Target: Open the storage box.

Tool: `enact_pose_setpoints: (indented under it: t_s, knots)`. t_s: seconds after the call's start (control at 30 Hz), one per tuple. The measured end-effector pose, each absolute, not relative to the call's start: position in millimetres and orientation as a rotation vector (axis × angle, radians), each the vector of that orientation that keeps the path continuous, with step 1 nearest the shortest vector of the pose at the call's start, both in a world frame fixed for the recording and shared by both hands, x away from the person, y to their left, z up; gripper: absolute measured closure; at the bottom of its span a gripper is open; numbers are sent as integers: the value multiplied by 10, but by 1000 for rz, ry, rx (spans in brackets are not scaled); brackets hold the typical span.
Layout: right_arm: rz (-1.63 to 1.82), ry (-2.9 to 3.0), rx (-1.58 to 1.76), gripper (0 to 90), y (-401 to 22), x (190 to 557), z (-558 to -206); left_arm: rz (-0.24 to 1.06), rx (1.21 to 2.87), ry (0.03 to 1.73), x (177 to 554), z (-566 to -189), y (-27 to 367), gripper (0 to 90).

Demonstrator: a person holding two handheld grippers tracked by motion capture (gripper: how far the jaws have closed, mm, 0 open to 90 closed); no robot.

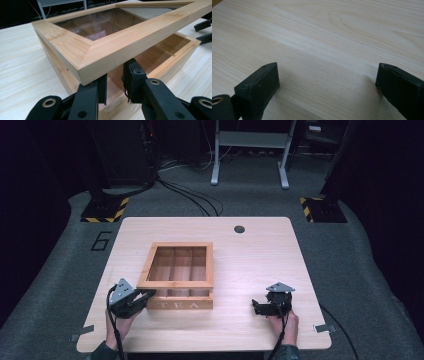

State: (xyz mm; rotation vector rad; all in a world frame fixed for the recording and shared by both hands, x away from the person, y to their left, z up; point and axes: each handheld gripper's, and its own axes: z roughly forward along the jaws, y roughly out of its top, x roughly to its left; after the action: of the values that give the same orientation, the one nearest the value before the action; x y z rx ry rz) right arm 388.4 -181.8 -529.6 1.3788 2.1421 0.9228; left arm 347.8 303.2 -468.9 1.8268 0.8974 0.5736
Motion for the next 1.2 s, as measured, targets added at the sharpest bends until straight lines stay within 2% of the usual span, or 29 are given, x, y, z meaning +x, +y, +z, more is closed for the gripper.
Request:
enact_pose_setpoints:
  t_s: [0.27, 0.77, 1.2]
  knots:
    - [923, 2141, 1381, 43, -1816, 3884, -5297, 555, 1825, 918, 3453, -4838, 3038, 737]
    - [923, 2141, 1378, 43, -1817, 3883, -5297, 517, 1831, 926, 3422, -4822, 3111, 732]
    - [922, 2139, 1380, 44, -1815, 3881, -5296, 523, 1829, 947, 3303, -4801, 3192, 674]
